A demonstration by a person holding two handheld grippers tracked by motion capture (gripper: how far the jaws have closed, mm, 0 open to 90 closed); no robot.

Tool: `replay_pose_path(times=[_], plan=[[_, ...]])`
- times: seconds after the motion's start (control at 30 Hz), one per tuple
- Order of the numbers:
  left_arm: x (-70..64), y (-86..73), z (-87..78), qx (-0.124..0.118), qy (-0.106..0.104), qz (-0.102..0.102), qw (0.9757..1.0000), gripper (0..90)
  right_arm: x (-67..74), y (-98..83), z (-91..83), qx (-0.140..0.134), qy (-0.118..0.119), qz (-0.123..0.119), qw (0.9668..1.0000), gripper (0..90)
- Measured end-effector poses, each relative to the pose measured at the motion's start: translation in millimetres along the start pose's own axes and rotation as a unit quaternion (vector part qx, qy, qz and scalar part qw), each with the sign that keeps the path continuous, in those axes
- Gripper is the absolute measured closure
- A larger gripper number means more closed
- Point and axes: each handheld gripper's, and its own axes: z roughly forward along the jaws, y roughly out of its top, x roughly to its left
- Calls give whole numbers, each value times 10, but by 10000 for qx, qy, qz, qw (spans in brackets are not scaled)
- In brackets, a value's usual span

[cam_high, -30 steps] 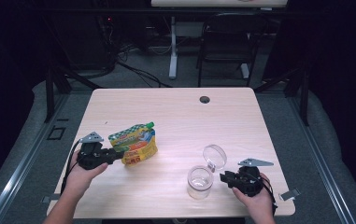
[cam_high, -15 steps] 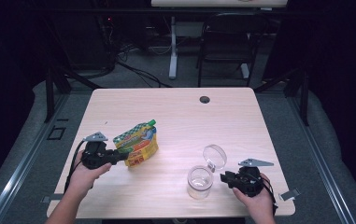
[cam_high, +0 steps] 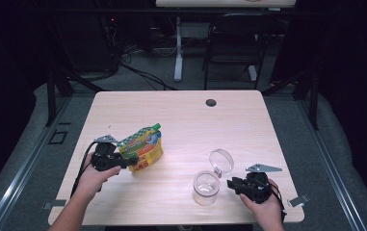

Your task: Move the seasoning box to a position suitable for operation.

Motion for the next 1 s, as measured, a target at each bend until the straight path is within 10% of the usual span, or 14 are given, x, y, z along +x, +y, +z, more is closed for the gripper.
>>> replay_pose_path(times=[1.0], plan=[[59,-43,359,97,119,38,9999,489,-12,-27,-29,-16,-7,50,10000,691]])
